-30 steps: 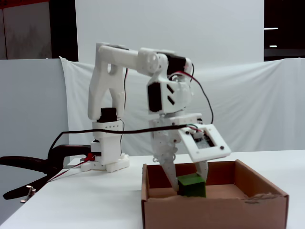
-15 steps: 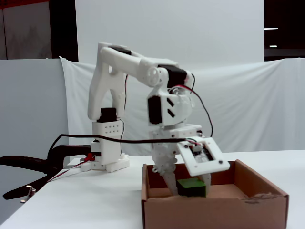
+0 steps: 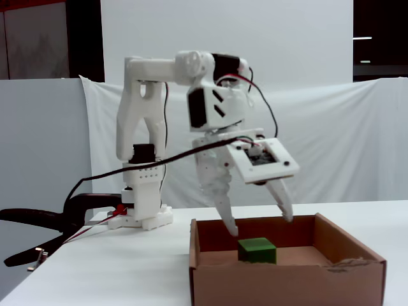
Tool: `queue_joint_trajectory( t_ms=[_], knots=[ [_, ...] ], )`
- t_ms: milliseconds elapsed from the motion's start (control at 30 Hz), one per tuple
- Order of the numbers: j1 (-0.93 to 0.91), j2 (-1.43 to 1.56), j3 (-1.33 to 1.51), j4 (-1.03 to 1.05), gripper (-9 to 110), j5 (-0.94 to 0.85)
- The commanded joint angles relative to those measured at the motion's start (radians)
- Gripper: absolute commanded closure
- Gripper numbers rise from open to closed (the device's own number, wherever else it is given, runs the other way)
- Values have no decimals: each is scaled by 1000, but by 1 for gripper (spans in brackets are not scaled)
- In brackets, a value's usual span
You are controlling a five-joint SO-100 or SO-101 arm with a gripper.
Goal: Grasp a green cube and put it in a box.
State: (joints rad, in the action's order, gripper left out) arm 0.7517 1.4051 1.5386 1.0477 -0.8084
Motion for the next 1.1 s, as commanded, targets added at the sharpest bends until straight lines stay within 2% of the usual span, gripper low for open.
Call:
queue_joint_trajectory(
  t_ms=[0,333,533,800,1067],
  knots=[
    [-20,97,-57,14,69,6],
    [-98,301,6,67,72,21],
    [-160,431,72,83,81,12],
    [-262,592,225,77,83,-37],
    [-344,810,480,-23,84,-127]
  ],
)
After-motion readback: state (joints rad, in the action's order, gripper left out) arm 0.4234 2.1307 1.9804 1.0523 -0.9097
